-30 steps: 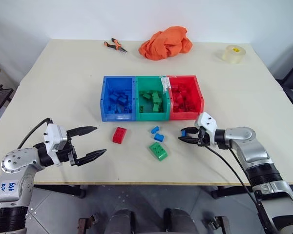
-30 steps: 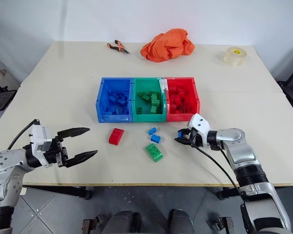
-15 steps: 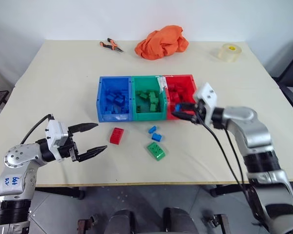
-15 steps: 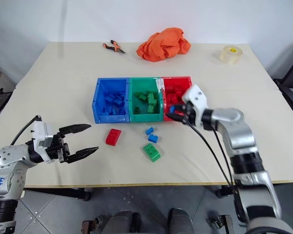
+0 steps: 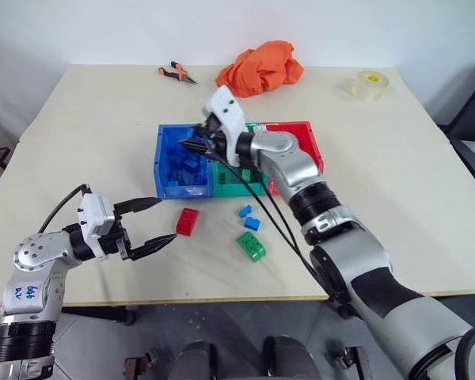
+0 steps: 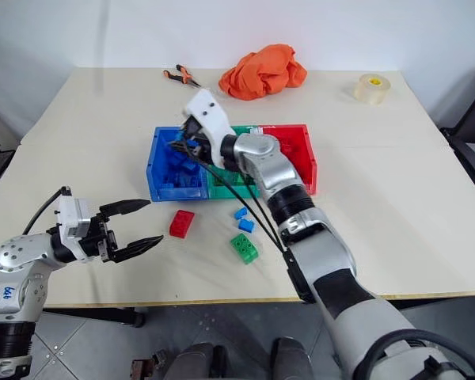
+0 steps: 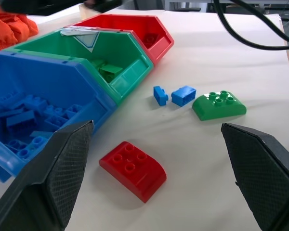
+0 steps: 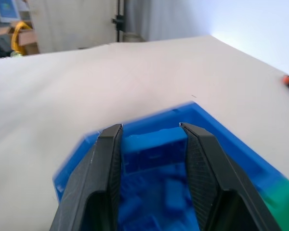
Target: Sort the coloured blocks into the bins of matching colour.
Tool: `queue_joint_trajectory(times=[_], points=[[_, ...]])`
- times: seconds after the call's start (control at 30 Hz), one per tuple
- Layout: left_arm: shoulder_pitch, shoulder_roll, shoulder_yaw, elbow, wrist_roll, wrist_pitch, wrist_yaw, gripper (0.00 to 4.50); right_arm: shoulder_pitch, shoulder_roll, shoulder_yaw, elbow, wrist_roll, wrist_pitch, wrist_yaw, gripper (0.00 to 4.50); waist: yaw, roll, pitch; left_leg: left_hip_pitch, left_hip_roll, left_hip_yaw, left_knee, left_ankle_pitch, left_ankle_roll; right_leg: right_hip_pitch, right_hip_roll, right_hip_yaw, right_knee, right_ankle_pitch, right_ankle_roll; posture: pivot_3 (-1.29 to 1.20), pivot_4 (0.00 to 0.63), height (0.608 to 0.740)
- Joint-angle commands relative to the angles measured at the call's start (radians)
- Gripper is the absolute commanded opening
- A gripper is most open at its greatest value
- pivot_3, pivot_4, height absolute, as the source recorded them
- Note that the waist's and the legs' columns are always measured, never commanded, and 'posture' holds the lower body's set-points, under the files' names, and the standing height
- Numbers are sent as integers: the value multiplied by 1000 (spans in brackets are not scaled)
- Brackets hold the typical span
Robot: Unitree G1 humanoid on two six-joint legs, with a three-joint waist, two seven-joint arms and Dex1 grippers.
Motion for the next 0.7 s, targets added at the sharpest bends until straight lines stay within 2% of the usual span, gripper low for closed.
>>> queue_joint_trajectory(times=[0.03, 0.23, 0.33, 0.4, 0.5, 0.57, 0.7], points=[[-1, -3, 4, -40, -5, -12, 14, 4500, -43, 22, -1, 93, -49, -74, -33, 2466, 0, 0, 0, 0, 0, 0, 0, 0, 0, 0, 0, 1, 0, 0, 0, 0, 150, 740], [-22, -6, -4, -25, -4, -19, 15, 4500, -67, 6, -42, 131, -54, -120, -30, 4468, -7, 0, 0, 0, 0, 0, 0, 0, -1, 0, 1, 2, 0, 0, 0, 0, 150, 740], [-43, -11, -17, -8, -2, -23, 10, 4500, -58, -23, -59, 107, -55, -132, -15, 4468, -7, 0, 0, 0, 0, 0, 0, 0, -1, 0, 1, 1, 0, 0, 0, 0, 150, 740], [-57, -14, -26, 3, -3, -25, 2, 4500, -12, -58, -60, 20, -40, -128, 57, 4468, -8, 0, 0, 0, 0, 0, -1, 0, -1, 0, 1, 2, 0, 0, 0, 0, 150, 740], [-74, -16, -35, 19, -7, -29, -11, 4500, 139, -145, -35, -252, 18, -42, 241, 4468, -5, 0, 0, 0, 0, -2, -1, 0, -1, 0, 1, 2, 0, 0, 0, 0, 150, 740], [-78, -9, -36, 37, -7, -31, -28, 4500, 312, -276, -18, -523, 70, 78, 363, 4468, 2, -1, 0, 0, -1, -2, -1, 0, -1, 1, 0, 2, -1, 0, 0, 0, 150, 740], [-72, 2, -24, 61, -15, -36, -54, 4500, 569, -509, -48, -883, 149, 266, 459, 4468, 15, 0, 0, -2, -2, -6, 0, -1, 0, 2, -1, 2, -3, 0, 1, 0, 150, 740]])
